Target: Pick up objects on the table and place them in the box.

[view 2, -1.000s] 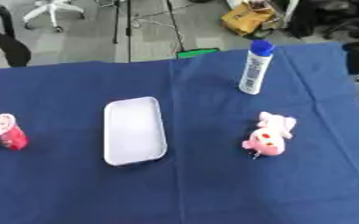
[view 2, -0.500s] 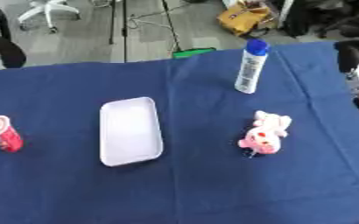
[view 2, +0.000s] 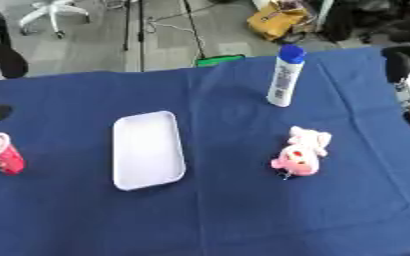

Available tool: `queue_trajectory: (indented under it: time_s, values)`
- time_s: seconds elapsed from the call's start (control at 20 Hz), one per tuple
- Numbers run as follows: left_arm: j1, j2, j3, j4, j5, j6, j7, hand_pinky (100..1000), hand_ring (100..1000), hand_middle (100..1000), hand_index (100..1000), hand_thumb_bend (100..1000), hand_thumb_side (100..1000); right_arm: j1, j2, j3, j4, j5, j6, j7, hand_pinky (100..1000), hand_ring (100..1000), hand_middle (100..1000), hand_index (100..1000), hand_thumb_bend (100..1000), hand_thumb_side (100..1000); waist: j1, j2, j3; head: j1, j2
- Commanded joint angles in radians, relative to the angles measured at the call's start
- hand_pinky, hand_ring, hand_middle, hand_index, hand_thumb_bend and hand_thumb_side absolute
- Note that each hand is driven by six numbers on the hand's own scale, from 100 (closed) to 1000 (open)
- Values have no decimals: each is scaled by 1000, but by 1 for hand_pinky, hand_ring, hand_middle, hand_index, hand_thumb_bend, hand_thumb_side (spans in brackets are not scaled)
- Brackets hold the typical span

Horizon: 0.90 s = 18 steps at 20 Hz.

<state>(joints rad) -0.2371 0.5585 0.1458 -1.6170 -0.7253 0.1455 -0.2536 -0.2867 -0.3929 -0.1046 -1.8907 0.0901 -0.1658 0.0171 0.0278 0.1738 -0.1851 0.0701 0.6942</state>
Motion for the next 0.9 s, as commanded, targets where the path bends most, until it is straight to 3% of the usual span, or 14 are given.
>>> queue_trajectory:
  time_s: [0.05,0.2,0.35,0.65,0.9]
  values:
    - [-45,43,-30,27,-113,-16,-122,767,766,775,850,832,617,-12,-17,-7,-10,3,0,1,794,764,777,916,346,612,-6,-30,-4,1,-6]
    - [-76,40,-43,68,-176,-27,-172,748,755,766,843,829,601,-12,-16,-7,-11,2,0,0,793,764,777,916,346,612,-8,-31,-6,2,-9]
    - [-88,33,-32,98,-227,1,-153,730,743,755,829,831,596,-12,-16,-6,-10,3,0,1,794,764,778,916,346,612,-9,-30,-6,-1,-8]
    - [-64,25,4,74,-357,81,-135,702,733,756,828,827,592,-10,-16,-9,-10,3,0,-2,793,764,778,915,347,613,-9,-30,-3,-5,-8]
    - [-29,19,16,72,-378,103,-164,666,694,741,818,809,578,-10,-17,-9,-11,4,0,-3,793,764,778,915,345,612,-9,-31,1,-7,-11]
